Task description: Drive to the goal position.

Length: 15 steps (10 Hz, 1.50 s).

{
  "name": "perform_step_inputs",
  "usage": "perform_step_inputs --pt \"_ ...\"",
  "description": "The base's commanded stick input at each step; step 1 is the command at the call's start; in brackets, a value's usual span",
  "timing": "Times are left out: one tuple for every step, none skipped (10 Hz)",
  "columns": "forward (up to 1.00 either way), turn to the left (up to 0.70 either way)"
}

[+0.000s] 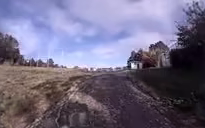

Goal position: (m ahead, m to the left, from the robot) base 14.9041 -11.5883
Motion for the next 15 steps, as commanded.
perform_step_inputs --pt "0.7 0.0" --pt "0.7 0.0" --pt "0.7 0.0" --pt "0.7 0.0" --pt "0.7 0.0" --pt "0.7 0.0" --pt "0.7 0.0" --pt "0.7 0.0" --pt "0.7 0.0" --pt "0.7 0.0" --pt "0.7 0.0" --pt "0.7 0.0" --pt "0.7 -0.01" --pt "0.7 -0.14" --pt "0.7 -0.14"
